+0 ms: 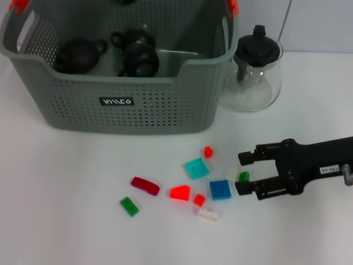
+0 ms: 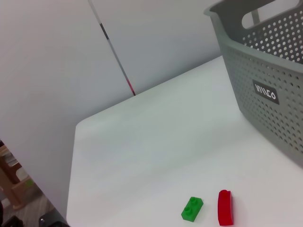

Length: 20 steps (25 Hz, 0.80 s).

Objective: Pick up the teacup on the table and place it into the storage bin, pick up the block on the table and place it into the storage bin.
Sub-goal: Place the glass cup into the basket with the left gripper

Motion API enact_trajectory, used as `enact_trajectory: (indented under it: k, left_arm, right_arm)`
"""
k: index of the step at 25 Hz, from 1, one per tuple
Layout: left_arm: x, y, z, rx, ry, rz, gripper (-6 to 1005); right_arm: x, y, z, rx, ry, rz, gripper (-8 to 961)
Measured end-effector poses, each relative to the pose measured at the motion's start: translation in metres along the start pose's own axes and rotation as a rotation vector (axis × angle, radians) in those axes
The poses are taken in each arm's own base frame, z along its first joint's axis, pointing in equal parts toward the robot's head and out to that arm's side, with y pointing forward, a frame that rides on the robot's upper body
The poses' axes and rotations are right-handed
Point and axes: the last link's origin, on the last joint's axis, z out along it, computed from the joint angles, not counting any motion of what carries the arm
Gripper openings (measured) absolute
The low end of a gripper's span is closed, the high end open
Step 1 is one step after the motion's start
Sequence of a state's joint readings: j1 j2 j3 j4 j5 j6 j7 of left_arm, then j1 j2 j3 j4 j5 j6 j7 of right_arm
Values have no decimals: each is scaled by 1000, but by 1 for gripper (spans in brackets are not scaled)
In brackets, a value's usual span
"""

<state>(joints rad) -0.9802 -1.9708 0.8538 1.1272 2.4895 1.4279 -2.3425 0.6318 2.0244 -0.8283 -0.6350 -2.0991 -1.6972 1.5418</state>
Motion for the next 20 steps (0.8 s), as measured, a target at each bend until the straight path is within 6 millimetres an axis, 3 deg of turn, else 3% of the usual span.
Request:
enact_trajectory:
  k: [4,20]
  left_arm:
    - [-11,-12,33,97,-111,-1,51]
    - [-48,-1,84,188,-233,63,61]
  right_arm:
    - [-1,-1,0,5,0,-1,834]
    - [-6,-4,2,14,4,-10,833]
